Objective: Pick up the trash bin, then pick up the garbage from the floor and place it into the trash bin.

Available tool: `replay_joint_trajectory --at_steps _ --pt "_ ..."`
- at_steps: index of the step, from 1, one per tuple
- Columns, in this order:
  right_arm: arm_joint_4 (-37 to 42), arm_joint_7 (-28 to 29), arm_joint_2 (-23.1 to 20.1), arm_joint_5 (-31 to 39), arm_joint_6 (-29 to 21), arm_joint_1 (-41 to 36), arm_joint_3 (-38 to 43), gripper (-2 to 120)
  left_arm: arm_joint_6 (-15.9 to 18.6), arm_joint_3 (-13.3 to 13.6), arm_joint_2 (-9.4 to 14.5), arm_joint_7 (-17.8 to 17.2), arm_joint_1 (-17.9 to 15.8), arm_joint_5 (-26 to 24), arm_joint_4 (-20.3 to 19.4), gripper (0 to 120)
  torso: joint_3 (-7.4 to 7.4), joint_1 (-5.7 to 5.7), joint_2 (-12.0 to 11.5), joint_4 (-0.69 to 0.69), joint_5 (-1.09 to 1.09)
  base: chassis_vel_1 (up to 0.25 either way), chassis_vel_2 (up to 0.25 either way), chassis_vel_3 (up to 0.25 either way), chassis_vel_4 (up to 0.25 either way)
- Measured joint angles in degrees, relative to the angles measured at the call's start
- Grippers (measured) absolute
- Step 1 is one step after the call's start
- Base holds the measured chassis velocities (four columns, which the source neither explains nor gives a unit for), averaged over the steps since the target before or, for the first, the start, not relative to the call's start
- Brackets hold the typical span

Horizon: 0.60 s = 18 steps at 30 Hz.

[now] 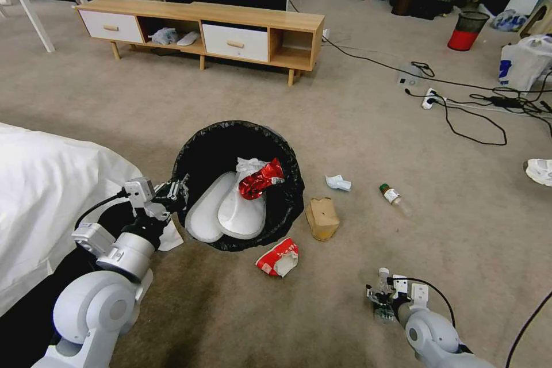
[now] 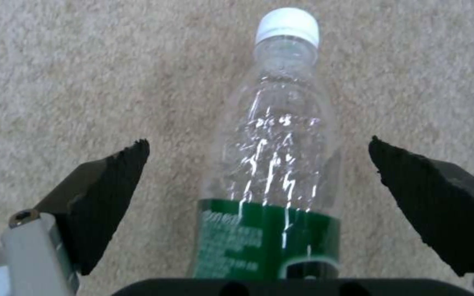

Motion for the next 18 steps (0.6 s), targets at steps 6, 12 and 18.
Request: replay_joint_trajectory --at_steps 6,12,18 --pt "-1.5 -1.2 0.1 -0.2 0.7 0.1 0.5 100 0.0 0.1 -0.1 -0.1 -0.2 0.2 0.3 3 0.00 0.00 0.0 0.00 0.00 0.000 0.000 0.000 0.000" --pt "-2.3 -2.0 0.1 -0.9 1.3 0.1 0.8 100 0.0 -0.1 -0.1 -0.1 -0.2 0.2 0.4 3 0.00 0.00 0.0 0.00 0.00 0.000 0.000 0.000 0.000" --pt "-2.4 -2.1 0.3 -1.1 1.3 -0.1 0.9 90 0.0 0.0 -0.2 -0.1 -0.4 0.2 0.4 3 0.00 0.00 0.0 0.00 0.00 0.000 0.000 0.000 0.000"
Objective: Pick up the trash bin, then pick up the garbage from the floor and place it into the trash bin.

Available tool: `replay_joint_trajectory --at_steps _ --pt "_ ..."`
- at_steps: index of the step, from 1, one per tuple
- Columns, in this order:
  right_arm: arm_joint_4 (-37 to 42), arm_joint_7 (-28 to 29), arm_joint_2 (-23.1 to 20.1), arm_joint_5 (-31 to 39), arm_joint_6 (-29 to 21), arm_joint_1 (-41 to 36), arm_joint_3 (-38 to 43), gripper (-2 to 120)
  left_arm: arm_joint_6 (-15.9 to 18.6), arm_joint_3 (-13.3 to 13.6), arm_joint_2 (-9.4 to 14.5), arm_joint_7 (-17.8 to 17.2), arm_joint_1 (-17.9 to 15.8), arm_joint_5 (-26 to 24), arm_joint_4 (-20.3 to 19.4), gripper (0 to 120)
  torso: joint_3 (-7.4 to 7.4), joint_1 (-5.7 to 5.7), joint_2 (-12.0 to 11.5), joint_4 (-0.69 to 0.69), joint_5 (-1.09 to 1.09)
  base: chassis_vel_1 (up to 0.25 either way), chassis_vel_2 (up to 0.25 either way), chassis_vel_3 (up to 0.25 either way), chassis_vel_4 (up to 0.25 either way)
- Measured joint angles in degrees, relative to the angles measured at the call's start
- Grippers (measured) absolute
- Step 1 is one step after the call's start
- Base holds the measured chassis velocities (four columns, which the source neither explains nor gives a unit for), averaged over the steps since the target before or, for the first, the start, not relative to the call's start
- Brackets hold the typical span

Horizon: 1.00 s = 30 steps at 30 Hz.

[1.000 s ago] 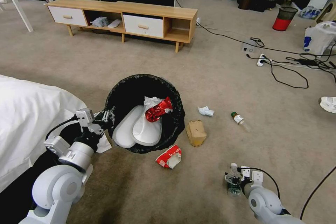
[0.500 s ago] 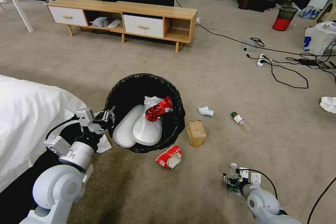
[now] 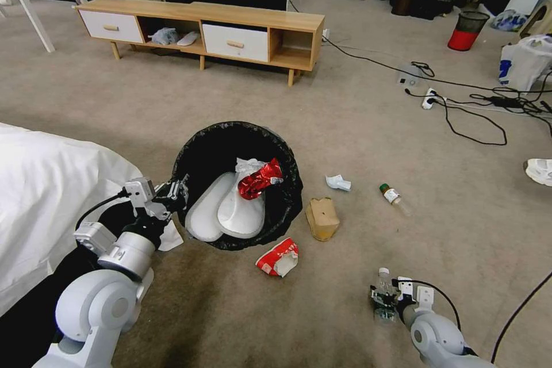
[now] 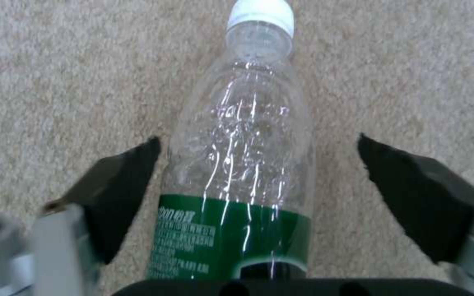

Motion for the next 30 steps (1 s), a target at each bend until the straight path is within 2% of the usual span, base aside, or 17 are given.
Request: replay_joint_trajectory --at_steps 1,3,4,5,7,9,12,14,17,20,30 --pt "0.0 0.0 0.0 0.0 0.0 0.0 0.0 90 0.0 0.0 0.0 0.0 0.0 0.0 0.0 3 0.00 0.00 0.0 0.00 0.00 0.000 0.000 0.000 0.000" --pt "0.0 -0.3 0.0 -0.8 0.1 -0.2 0.0 78 0.0 -0.1 0.1 0.0 0.0 0.0 0.0 3 0.00 0.00 0.0 0.00 0.00 0.000 0.000 0.000 0.000" --pt "0.0 -0.3 0.0 -0.8 0.1 -0.2 0.0 78 0.0 -0.1 0.1 0.0 0.0 0.0 0.0 3 0.00 0.00 0.0 0.00 0.00 0.000 0.000 0.000 0.000" --pt "0.0 -0.5 0.0 -1.1 0.1 -0.3 0.0 71 0.0 -0.1 0.2 0.0 0.1 0.0 0.0 3 0.00 0.00 0.0 0.00 0.00 0.000 0.000 0.000 0.000" --pt "0.0 -0.6 0.0 -1.2 0.1 -0.4 0.0 69 0.0 -0.1 0.2 0.0 0.1 0.0 0.0 3 0.00 0.00 0.0 0.00 0.00 0.000 0.000 0.000 0.000" --pt "-0.2 -0.7 0.2 -1.4 0.4 -0.4 0.2 57 0.0 -0.1 0.1 0.0 0.3 0.0 -0.1 3 0.00 0.00 0.0 0.00 0.00 0.000 0.000 0.000 0.000" --pt "-0.2 -0.7 0.4 -1.5 0.6 -0.4 0.2 51 0.0 -0.1 0.0 0.0 0.3 0.0 -0.2 3 0.00 0.00 0.0 0.00 -0.01 0.000 0.000 0.000 0.000" --pt "-0.2 -0.7 0.4 -1.6 0.9 -0.5 0.2 40 0.0 -0.1 0.0 0.0 0.4 0.1 -0.2 3 0.00 0.00 0.0 0.00 -0.01 0.000 0.000 0.000 0.000" --pt "-0.1 -0.7 0.5 -1.7 1.0 -0.6 0.3 35 0.0 -0.1 0.0 0.0 0.4 0.1 -0.2 3 0.00 0.00 0.0 0.00 0.00 0.000 0.000 0.000 0.000" --pt "0.2 -0.8 0.4 -2.0 1.3 -0.8 0.7 25 0.0 0.0 0.0 0.0 0.2 0.1 -0.4 3 0.00 0.00 0.0 0.00 0.01 0.000 0.000 0.000 0.000" --pt "2.8 -1.0 -0.8 -4.5 2.9 -2.2 3.2 23 0.1 0.1 0.6 -0.9 -0.2 -0.8 0.0 3 0.00 0.00 0.0 0.00 0.00 0.000 0.000 0.000 0.000"
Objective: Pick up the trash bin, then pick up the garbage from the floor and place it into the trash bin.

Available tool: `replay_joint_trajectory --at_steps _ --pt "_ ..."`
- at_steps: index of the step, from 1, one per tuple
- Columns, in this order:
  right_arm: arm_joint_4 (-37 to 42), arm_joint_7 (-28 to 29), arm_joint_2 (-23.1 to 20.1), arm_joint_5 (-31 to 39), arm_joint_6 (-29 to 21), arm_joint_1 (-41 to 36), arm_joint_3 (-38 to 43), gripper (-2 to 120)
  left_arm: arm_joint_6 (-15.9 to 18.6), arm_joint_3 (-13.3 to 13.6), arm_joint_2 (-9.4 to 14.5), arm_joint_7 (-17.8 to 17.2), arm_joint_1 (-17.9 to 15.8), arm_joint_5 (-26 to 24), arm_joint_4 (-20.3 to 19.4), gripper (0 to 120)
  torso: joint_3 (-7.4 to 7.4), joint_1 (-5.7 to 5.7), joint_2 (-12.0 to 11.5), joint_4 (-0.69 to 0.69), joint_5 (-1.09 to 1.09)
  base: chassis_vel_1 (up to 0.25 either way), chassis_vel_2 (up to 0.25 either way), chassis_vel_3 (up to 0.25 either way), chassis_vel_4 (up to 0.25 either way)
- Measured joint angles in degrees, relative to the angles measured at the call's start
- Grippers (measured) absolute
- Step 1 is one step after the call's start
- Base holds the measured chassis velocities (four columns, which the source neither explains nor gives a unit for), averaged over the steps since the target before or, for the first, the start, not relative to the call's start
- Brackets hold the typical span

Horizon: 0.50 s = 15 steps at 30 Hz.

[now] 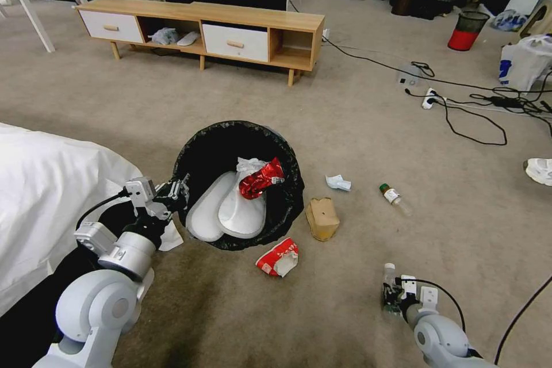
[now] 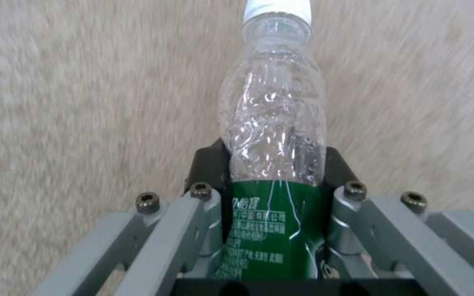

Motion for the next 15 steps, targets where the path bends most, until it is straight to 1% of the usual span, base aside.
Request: replay_joint_trajectory --at_steps 3,5,8,10,11,13,15 --pt "2.1 -0.5 -0.5 -2.0 1.1 -1.0 1.8 23 0.7 0.0 0.4 -0.8 0.0 -0.9 0.2 3 0.00 0.00 0.0 0.00 0.00 0.000 0.000 0.000 0.000" --pt "4.8 -1.6 -0.8 -4.4 3.1 -2.1 4.1 23 1.4 0.1 0.5 -1.7 -0.1 -1.8 0.4 3 0.00 0.00 0.0 0.00 0.01 0.000 0.000 0.000 0.000" --pt "6.6 -2.1 -1.0 -4.8 3.8 -2.6 5.3 23 1.6 0.2 0.6 -2.1 -0.2 -2.3 0.5 3 0.00 0.00 0.0 0.00 0.01 0.000 0.000 0.000 0.000" --pt "13.3 -3.8 -1.7 -5.4 5.6 -4.0 8.7 23 1.9 0.2 1.1 -2.5 -0.5 -2.8 0.6 3 0.00 0.00 0.0 0.00 0.00 0.000 0.000 0.000 0.000" --pt "13.3 -3.8 -1.7 -5.4 5.6 -4.0 8.7 23 1.9 0.2 1.1 -2.5 -0.5 -2.8 0.6 3 0.00 0.00 0.0 0.00 0.00 0.000 0.000 0.000 0.000" --pt "18.2 -6.7 -2.3 -7.3 8.4 -4.6 11.5 23 2.2 0.1 1.3 -2.7 -0.7 -2.8 0.8 3 0.00 0.00 0.0 0.00 -0.01 0.000 0.000 0.000 0.000" --pt "19.0 -7.3 -2.4 -7.7 9.0 -4.6 12.0 23 2.2 0.0 1.3 -2.7 -0.7 -2.8 0.8 3 0.00 0.00 0.0 0.00 -0.01 0.000 0.000 0.000 0.000"
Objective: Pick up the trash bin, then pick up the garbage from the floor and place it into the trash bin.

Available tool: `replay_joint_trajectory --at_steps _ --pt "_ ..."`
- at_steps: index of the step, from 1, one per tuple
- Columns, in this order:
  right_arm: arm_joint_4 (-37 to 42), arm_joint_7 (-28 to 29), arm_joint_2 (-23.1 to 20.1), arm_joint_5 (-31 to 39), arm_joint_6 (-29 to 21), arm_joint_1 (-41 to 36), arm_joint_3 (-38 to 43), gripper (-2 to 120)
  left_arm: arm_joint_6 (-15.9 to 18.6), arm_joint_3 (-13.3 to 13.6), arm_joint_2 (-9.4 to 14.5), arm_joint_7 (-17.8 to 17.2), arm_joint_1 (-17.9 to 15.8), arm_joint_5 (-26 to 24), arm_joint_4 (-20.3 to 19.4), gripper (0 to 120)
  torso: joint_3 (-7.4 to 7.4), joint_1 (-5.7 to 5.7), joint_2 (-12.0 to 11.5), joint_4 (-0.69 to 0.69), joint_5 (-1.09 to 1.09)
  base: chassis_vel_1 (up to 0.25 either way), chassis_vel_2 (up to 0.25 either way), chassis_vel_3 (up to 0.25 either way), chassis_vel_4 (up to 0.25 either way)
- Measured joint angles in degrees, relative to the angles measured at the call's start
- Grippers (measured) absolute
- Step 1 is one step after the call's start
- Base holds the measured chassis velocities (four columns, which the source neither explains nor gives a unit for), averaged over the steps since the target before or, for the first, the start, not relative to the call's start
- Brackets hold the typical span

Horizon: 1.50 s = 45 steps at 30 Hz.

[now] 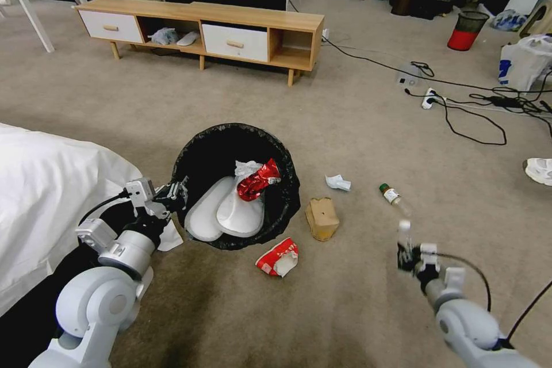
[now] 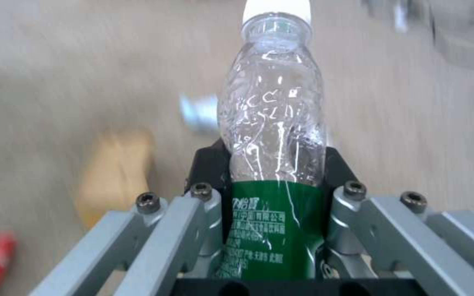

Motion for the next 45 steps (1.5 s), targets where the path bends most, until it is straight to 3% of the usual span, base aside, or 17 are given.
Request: replay_joint_trajectory --at_steps 6,8,9,12,17,19,23,25,32,34,39,41,42,43,45 --pt "6.5 -5.6 -1.2 -1.4 6.2 0.1 3.6 23 0.4 0.3 -0.1 -0.1 0.0 0.1 0.4 3 0.00 0.00 0.0 0.00 0.00 0.000 0.000 0.000 0.000" --pt "9.4 -13.1 -2.5 -1.6 11.9 0.5 5.4 23 1.0 0.8 -0.2 -0.4 0.0 -0.2 0.6 3 0.00 0.00 0.0 0.00 0.00 0.000 0.000 0.000 0.000" --pt "9.4 -13.1 -2.5 -1.6 11.9 0.5 5.4 23 1.0 0.8 -0.2 -0.4 0.0 -0.2 0.6 3 0.00 0.00 0.0 0.00 0.00 0.000 0.000 0.000 0.000" --pt "11.0 -20.5 -4.8 -0.3 17.4 1.2 6.1 23 1.9 1.3 -0.4 -1.0 0.3 -1.0 0.6 3 0.00 0.00 0.0 0.00 0.01 0.000 0.000 0.000 0.000" --pt "12.0 -25.2 -7.6 2.6 20.1 1.7 5.9 23 2.2 1.5 -0.6 -1.3 0.5 -1.2 0.6 3 0.00 0.00 0.0 0.00 0.00 0.000 0.000 0.000 0.000" --pt "13.0 -29.3 -11.4 5.9 22.0 2.9 4.8 23 2.4 1.9 -0.6 -1.3 0.7 -1.5 0.6 3 0.00 0.00 0.0 0.00 0.01 0.000 0.000 0.000 0.000" --pt "13.9 -31.1 -14.3 8.6 22.7 4.4 3.6 23 2.4 2.5 -0.4 -1.4 0.7 -1.6 0.9 3 0.00 0.00 0.0 0.00 0.00 0.000 0.000 0.000 0.000" --pt "15.0 -32.6 -17.7 12.1 23.0 6.5 1.9 23 2.4 3.7 0.0 -1.5 0.3 -1.9 1.3 3 0.00 0.00 0.0 0.00 0.00 0.000 0.000 0.000 0.000" --pt "17.6 -33.9 -23.7 17.0 23.0 8.7 -0.5 23 1.9 6.7 1.5 -1.8 -1.3 -2.2 2.6 3 0.00 0.00 0.0 0.00 0.00 0.000 0.000 0.000 0.000" --pt "18.6 -34.5 -25.8 18.8 22.9 8.7 -1.1 23 1.7 8.8 2.3 -3.2 -2.1 -4.4 2.6 3 0.00 0.01 0.0 0.00 0.00 0.000 0.000 0.000 0.000" --pt "19.6 -35.2 -27.6 20.3 22.8 8.6 -1.4 23 1.7 11.2 3.3 -4.3 -3.3 -6.1 2.7 3 0.00 0.00 0.0 0.00 0.02 0.000 0.000 0.000 0.000" --pt "20.7 -36.4 -29.2 21.5 22.8 8.3 -1.3 23 1.2 14.2 4.0 -4.5 -5.7 -6.2 4.4 3 0.00 0.00 0.0 -0.01 -0.02 0.000 0.000 0.000 0.000" --pt "20.7 -36.4 -29.2 21.5 22.8 8.3 -1.3 23 1.2 14.2 4.0 -4.5 -5.7 -6.2 4.4 3 0.00 0.00 0.0 -0.01 -0.02 0.000 0.000 0.000 0.000" --pt "21.4 -37.1 -30.0 22.1 22.8 7.8 -0.6 23 0.8 16.3 4.3 -4.5 -7.8 -6.8 5.6 3 0.00 0.00 0.0 0.00 0.02 0.000 0.000 0.000 0.000" --pt "21.6 -37.4 -30.3 22.4 22.8 7.5 -0.3 23 0.6 17.4 4.3 -4.5 -8.9 -7.2 6.3 3 0.00 0.00 0.0 0.00 0.01 0.000 0.000 0.000 0.000"
